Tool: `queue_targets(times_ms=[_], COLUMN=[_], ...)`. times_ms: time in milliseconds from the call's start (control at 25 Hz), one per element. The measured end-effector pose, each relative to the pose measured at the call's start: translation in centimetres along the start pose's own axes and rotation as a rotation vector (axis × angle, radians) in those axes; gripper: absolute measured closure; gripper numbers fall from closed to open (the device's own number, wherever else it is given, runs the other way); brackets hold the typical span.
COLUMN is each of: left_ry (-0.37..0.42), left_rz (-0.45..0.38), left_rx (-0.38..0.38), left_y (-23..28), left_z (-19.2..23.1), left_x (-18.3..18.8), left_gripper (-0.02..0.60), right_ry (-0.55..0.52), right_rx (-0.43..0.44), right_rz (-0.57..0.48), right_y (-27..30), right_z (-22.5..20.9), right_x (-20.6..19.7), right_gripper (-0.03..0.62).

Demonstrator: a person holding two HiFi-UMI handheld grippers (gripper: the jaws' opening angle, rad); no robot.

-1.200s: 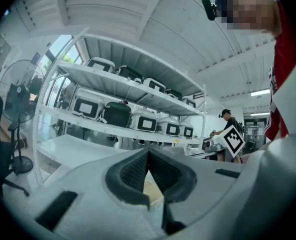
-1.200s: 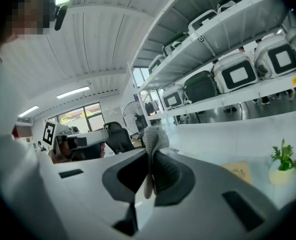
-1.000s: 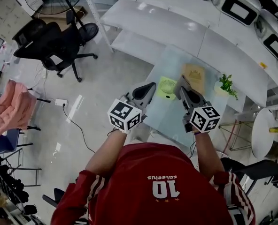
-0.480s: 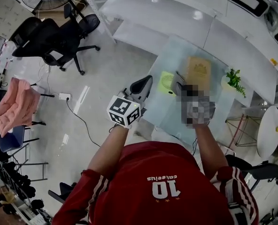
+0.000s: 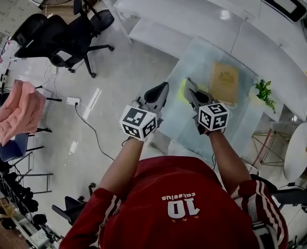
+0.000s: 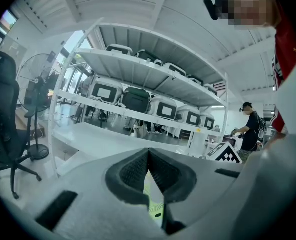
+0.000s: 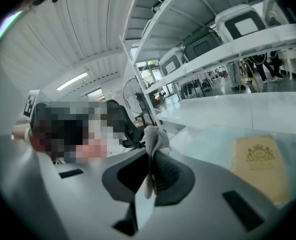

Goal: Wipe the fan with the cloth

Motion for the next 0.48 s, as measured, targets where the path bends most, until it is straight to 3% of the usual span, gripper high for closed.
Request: queue_targets(times_ms=[480], left_ry=[-0.015], left_rz=[-0.003], left_rx=[0.078], left_y=[-0.2], left_z=[1.6], left_x=[-0.5], left_gripper=[0.583], right_ry=[0.019], right_rx=[-0.003], right_rz=[0.039], right_y=[4.6], right_z=[-1.2], right_x=[-1.7], right_gripper=[0.576])
Point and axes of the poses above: the fingertips, and each gripper's own axes: y forward along the fingers, z to its left, x out of its top, the point moved 4 cm from there along -y, backward along the fingers, and after that the axes turned 6 degrees about -y, right-handed, at the moved point
